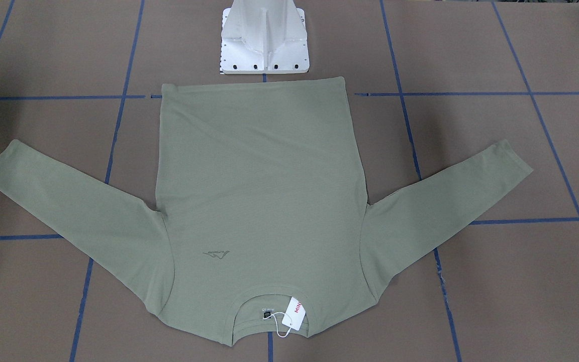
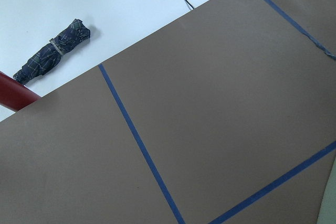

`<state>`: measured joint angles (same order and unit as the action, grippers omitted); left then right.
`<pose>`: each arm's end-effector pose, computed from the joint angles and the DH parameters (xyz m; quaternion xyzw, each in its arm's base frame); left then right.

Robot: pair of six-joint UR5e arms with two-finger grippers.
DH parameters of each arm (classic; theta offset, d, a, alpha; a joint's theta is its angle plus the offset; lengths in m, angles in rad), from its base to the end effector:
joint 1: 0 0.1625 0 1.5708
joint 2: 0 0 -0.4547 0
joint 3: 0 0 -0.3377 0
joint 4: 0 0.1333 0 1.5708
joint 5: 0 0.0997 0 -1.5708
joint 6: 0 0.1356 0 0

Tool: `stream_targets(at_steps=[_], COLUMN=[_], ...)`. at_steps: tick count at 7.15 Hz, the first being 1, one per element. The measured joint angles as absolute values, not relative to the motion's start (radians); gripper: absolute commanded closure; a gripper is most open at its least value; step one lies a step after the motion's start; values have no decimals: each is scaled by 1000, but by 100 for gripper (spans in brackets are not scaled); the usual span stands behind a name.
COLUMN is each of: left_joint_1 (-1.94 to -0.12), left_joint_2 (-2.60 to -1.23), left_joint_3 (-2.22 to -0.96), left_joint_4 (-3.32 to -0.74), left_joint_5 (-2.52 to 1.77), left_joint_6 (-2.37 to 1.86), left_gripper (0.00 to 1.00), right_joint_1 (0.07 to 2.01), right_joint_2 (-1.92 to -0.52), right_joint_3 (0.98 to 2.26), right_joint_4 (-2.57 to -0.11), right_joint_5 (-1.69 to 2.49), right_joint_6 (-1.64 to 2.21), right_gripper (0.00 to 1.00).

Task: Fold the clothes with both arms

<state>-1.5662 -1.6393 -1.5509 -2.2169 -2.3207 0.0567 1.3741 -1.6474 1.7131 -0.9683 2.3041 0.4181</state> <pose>-0.0385 -0.5087 0.6121 0.3256 0.3360 0.1514 0.8707 -0.0448 -0.4426 0.6110 0.1893 -0.4154 -0.0194 0.8895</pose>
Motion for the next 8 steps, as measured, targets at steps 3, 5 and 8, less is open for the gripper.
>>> stream_targets(at_steps=[3, 5, 8], left_joint_1=[-1566, -1566, -1566], left_joint_2=[-1640, -1640, -1640], left_joint_3=[-1554, -1555, -1555], left_joint_4=[-2218, -2218, -2218], left_joint_5=[-2321, -2322, -2322], left_joint_6=[54, 53, 52], left_gripper=[0, 0, 0], right_joint_1=[1111, 1077, 1047], right_joint_2=[-1746, -1793, -1793], right_joint_3=[1634, 1577, 1519], right_joint_4=[-551, -494, -475], right_joint_5=[2096, 2073, 2046], right_joint_6=[902, 933, 932], right_gripper=[21, 23, 27])
